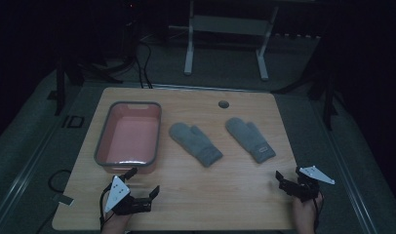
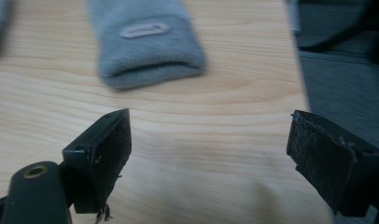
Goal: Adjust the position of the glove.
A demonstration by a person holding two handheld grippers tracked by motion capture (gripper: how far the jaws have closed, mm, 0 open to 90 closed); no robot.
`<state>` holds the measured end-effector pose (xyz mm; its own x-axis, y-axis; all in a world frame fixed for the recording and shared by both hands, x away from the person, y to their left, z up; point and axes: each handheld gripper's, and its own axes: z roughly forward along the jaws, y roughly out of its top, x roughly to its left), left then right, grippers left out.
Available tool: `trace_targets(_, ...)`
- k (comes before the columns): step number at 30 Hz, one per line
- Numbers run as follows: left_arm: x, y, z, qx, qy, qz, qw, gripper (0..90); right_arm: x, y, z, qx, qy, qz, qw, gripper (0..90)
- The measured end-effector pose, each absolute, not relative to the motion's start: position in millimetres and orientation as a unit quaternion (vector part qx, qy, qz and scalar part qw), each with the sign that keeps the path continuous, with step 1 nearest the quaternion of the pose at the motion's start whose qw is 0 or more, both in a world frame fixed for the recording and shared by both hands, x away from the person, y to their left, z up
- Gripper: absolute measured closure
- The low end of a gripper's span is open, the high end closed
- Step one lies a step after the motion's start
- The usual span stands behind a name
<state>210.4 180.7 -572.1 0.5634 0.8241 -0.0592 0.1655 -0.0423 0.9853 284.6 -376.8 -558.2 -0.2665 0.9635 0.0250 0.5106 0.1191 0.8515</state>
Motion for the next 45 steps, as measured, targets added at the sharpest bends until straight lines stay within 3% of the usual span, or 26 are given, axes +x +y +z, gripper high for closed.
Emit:
trace_targets(10, 210, 183, -571, 0.661, 0.377, 0.28, 0.585, 0.3, 286, -377, -553, 0.523, 0.7, 0.398, 0.277, 13.5)
trace_targets(35, 210, 186, -571, 0.671, 0.385, 0.272, 0.572, 0.2, 325, -323, -477, 0.436, 0.739, 0.44, 0.264, 13.1)
trace_targets(45, 209, 186, -569, 0.671, 0.378, 0.272, 0.577, 0.2, 348, -275, -468, 0.389, 0.772, 0.458, 0.209, 14.3)
